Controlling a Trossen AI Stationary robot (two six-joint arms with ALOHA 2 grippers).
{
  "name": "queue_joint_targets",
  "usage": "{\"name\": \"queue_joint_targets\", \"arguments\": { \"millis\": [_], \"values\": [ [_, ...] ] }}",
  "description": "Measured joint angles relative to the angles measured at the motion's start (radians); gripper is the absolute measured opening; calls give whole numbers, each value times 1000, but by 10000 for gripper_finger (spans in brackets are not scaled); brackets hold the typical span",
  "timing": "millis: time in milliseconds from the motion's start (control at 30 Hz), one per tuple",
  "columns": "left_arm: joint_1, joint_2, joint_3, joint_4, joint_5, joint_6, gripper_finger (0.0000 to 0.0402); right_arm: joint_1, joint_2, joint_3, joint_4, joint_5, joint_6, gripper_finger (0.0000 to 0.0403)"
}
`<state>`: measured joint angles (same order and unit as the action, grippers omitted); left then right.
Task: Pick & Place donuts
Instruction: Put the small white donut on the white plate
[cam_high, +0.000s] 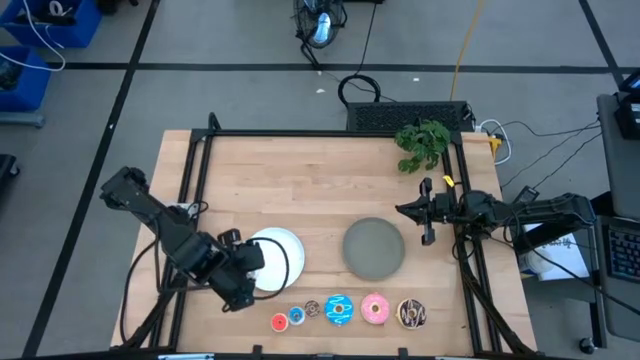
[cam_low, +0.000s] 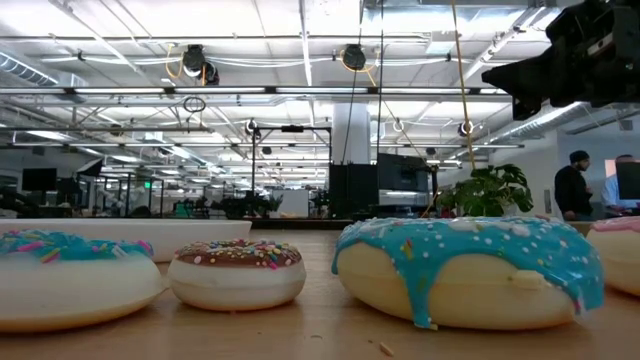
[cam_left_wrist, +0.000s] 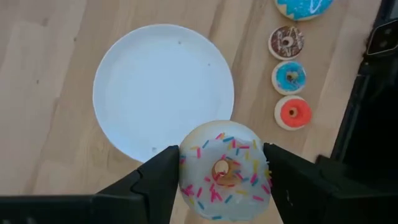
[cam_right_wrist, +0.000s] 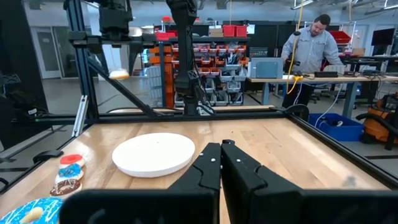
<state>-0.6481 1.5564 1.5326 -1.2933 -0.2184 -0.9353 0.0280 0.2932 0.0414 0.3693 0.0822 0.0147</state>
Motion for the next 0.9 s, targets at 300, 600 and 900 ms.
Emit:
{"name": "queue_joint_targets", "arguments": {
  "millis": [300,600,900],
  "values": [
    [31,0,0,-7,3,45,227,0,0,0,-5,0,0,0],
    [223,43,-70,-31,-6,215,227,0,0,0,-2,0,0,0],
    [401,120,-201,291,113,577,227,0,0,0,-1,0,-12,0]
  ]
}}
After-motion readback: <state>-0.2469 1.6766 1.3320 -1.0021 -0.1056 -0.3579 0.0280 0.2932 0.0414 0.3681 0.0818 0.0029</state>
